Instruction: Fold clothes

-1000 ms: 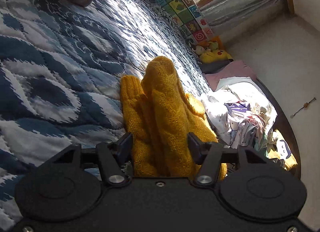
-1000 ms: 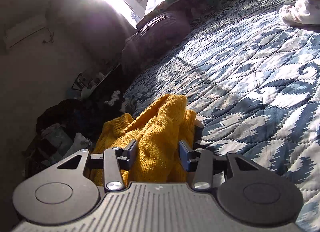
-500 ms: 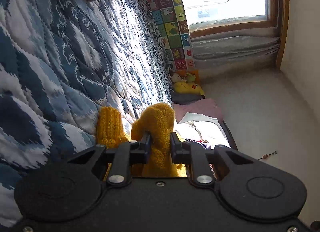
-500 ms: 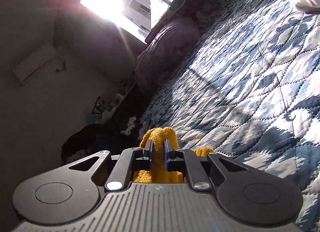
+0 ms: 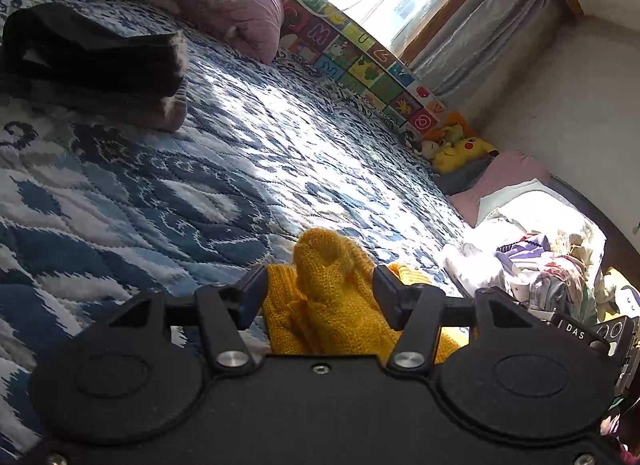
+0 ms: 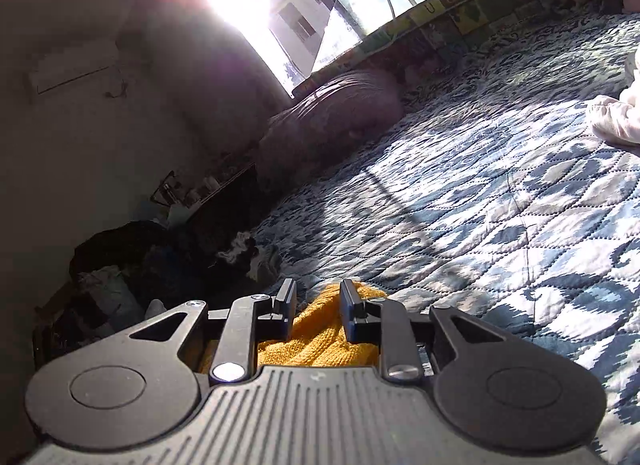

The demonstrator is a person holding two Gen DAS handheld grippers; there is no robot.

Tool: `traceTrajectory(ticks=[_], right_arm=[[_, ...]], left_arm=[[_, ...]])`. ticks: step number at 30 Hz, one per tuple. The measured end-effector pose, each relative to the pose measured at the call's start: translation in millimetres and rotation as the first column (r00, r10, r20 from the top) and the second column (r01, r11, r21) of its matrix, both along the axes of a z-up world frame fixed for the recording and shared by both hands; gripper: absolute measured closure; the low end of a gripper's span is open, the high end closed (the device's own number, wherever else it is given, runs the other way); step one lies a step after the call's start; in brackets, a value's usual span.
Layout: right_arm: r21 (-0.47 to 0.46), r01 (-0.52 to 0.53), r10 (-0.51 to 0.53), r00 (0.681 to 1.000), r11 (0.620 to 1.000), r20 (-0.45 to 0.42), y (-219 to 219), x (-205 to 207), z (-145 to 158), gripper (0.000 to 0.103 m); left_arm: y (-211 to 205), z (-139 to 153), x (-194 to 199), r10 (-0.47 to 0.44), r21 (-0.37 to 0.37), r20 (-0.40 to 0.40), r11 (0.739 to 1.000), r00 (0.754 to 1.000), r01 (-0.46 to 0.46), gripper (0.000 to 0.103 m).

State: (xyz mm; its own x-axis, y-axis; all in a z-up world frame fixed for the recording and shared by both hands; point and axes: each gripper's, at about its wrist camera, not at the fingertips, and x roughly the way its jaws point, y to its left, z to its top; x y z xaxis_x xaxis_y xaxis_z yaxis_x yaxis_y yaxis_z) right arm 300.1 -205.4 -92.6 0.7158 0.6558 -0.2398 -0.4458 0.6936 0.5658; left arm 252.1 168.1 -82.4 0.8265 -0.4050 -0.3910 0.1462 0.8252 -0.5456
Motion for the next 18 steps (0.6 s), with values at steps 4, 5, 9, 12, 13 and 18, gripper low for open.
traceTrajectory(ticks=[4,5,9,12,13,18], right_arm=[[-0.232,-0.074,0.107,0.985,0.97,0.137,37,-36,13,0.065],[-0.28,-0.089,0.135,0.98,0.956,0.148,46,-40,10,0.065],[-0.422,-0.069,0.147,0.976,0.904,0.157,73,-55,-19,0.064],[-0.447,-0.042,0.143,0.97,0.894,0.195,77,-63,-27,0.064],[-0.449,-0.039,0.142,0.97,0.893,0.198,77,-63,-30,0.064],[-0.496,-0.026,0.143,0.969,0.868,0.2,85,-67,-31,0.064]], left_arm=[[-40,16,-28,-0.165,0.164,0.089,0.975,0.982,0.148,0.044],[-54,11,-27,-0.195,0.208,0.095,0.963,0.976,0.172,0.044],[-83,-29,-9,-0.245,0.41,0.039,0.888,0.969,0.208,0.038],[-79,-32,-4,-0.28,0.425,0.036,0.873,0.959,0.239,0.037],[-80,-35,-5,-0.296,0.451,0.046,0.859,0.954,0.244,0.036],[-74,-45,-6,-0.278,0.435,0.045,0.87,0.959,0.232,0.023]])
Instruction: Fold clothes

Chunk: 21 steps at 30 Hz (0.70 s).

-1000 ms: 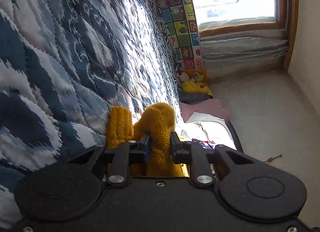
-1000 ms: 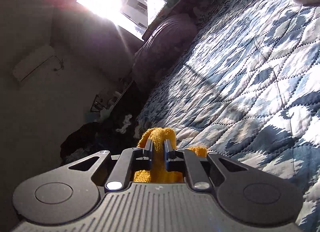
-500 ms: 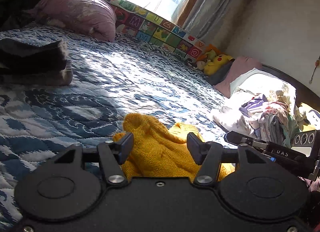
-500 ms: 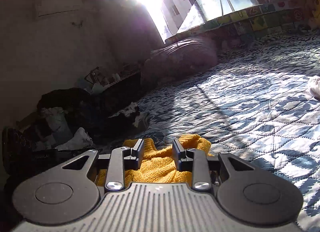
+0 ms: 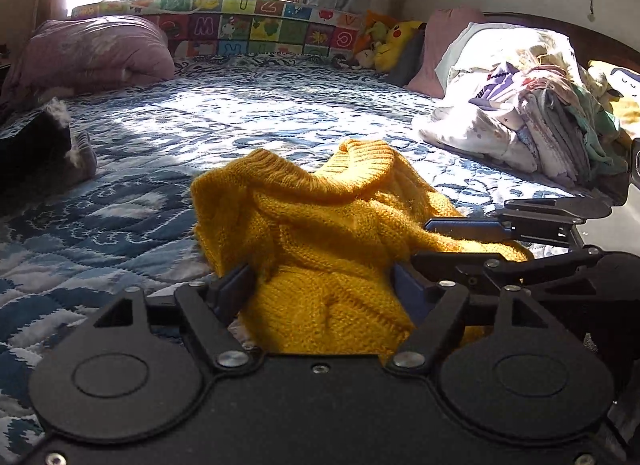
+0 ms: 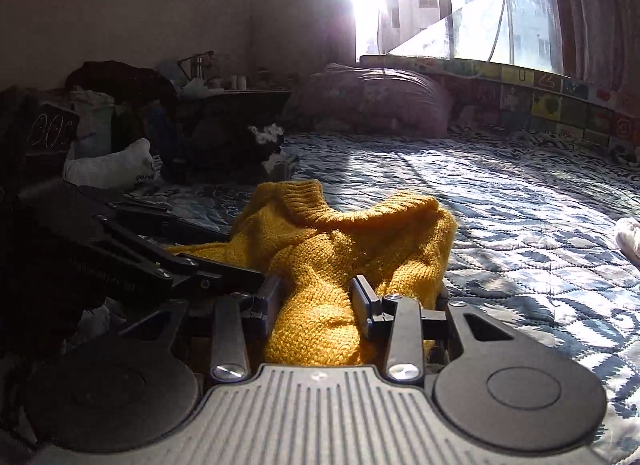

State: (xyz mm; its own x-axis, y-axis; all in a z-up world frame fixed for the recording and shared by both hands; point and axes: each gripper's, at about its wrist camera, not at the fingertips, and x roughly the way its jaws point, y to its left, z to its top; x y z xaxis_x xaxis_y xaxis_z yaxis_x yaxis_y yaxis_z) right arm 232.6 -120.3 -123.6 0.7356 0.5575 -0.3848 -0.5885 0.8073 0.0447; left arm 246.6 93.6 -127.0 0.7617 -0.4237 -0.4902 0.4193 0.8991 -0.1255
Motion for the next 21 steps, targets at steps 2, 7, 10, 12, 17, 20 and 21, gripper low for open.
traceTrajectory(ticks=[2,7,10,12,17,20,21], right_arm=[[0.049,-0.002,0.005,0.998,0.999,-0.064,-9,4,14,0.064],[0.149,0.069,-0.065,0.997,0.986,-0.032,-36,5,41,0.064],[0.091,0.057,-0.051,0.996,0.994,-0.066,-27,27,40,0.064],[0.025,0.043,-0.04,0.992,0.999,-0.118,-17,41,28,0.065],[0.048,0.076,-0.069,0.987,0.996,-0.149,-18,43,-1,0.064],[-0.026,0.08,-0.082,0.991,0.996,-0.106,-4,37,1,0.064],[-0.041,0.081,-0.085,0.99,0.996,-0.111,-1,38,3,0.064]], left_arm=[[5,11,-5,0.006,-0.032,0.009,0.999,1.0,-0.005,0.024],[-3,45,-26,-0.015,-0.023,0.191,1.0,0.981,0.02,0.043],[-19,36,-15,-0.088,0.053,0.188,0.995,0.978,0.079,0.048],[-23,21,-3,-0.1,0.067,0.12,0.993,0.988,0.092,0.048],[-17,0,10,-0.112,0.009,0.063,0.994,0.992,0.112,0.045],[-18,-1,6,-0.097,0.017,0.067,0.995,0.993,0.096,0.045],[-18,-1,5,-0.089,0.016,0.067,0.996,0.994,0.088,0.045]])
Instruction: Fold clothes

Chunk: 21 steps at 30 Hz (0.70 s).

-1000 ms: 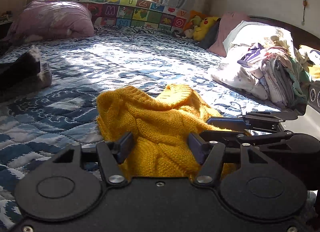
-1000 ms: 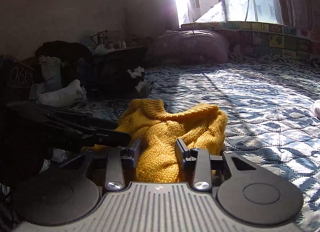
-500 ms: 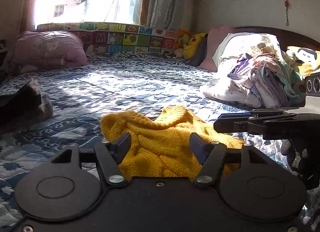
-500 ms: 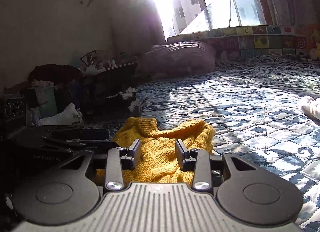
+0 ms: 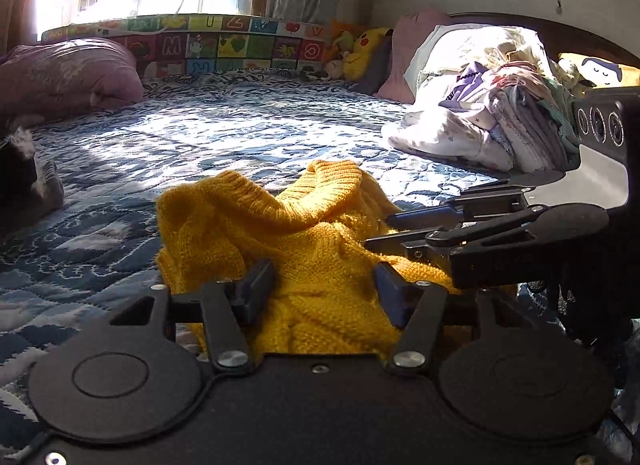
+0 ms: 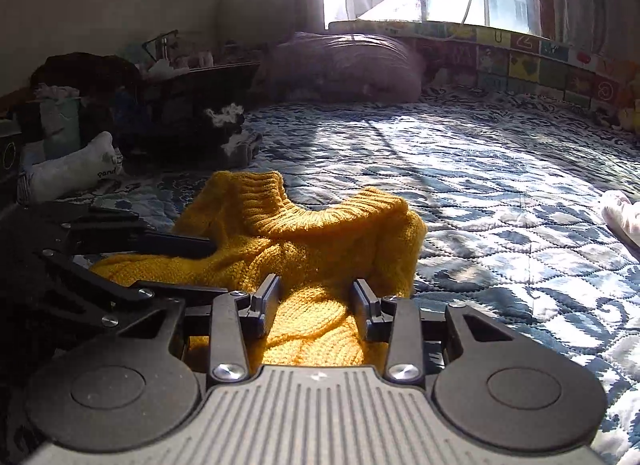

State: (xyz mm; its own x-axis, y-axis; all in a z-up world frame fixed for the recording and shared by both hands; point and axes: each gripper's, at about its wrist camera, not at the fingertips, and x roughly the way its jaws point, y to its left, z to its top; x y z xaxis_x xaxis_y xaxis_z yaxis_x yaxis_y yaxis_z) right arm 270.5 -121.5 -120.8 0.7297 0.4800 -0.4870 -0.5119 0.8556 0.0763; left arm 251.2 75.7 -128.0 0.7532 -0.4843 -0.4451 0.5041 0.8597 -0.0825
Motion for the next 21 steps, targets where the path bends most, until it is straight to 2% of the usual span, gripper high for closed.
traceTrajectory(ticks=[4,6,8,9,11,12,13,16,18,20,21], right_arm=[[-0.082,-0.01,0.01,1.0,0.997,0.005,9,-6,26,0.062],[-0.035,0.019,-0.019,1.0,0.999,0.009,2,-14,35,0.054],[0.045,0.079,-0.078,0.997,0.996,-0.014,-12,-19,42,0.027],[0.111,0.118,-0.112,0.992,0.987,-0.06,-22,-18,40,0.024],[0.242,0.203,-0.163,0.971,0.949,-0.178,-42,-13,30,0.022],[0.301,0.247,-0.176,0.954,0.921,-0.244,-51,-9,22,0.021],[0.355,0.293,-0.184,0.933,0.888,-0.31,-59,-5,14,0.02],[0.463,0.388,-0.151,0.87,0.797,-0.47,-74,6,-20,0.02],[0.53,0.402,-0.108,0.859,0.746,-0.5,-76,9,-35,0.018],[0.541,0.393,-0.099,0.865,0.743,-0.492,-71,11,-38,0.014],[0.541,0.381,-0.092,0.87,0.75,-0.485,-67,13,-38,0.012]], left_arm=[[4,11,-14,0.046,-0.027,0.019,0.999,0.999,-0.045,0.044],[8,24,-29,0.071,-0.064,0.041,0.996,0.997,-0.068,0.043],[24,37,-37,0.135,-0.138,0.03,0.982,0.99,-0.129,0.039],[30,39,-37,0.15,-0.18,0.007,0.973,0.989,-0.147,0.036],[47,39,-33,0.222,-0.28,-0.104,0.929,0.969,-0.243,0.031],[55,35,-30,0.242,-0.34,-0.176,0.895,0.954,-0.29,0.025],[59,28,-27,0.253,-0.368,-0.243,0.869,0.936,-0.33,0.017],[72,6,-18,0.262,-0.428,-0.438,0.781,0.86,-0.455,0.017],[74,-4,-13,0.219,-0.476,-0.487,0.745,0.845,-0.468,0.017],[77,-14,-8,0.173,-0.521,-0.532,0.705,0.829,-0.481,0.017],[74,-16,-5,0.157,-0.532,-0.535,0.701,0.83,-0.476,0.017]])
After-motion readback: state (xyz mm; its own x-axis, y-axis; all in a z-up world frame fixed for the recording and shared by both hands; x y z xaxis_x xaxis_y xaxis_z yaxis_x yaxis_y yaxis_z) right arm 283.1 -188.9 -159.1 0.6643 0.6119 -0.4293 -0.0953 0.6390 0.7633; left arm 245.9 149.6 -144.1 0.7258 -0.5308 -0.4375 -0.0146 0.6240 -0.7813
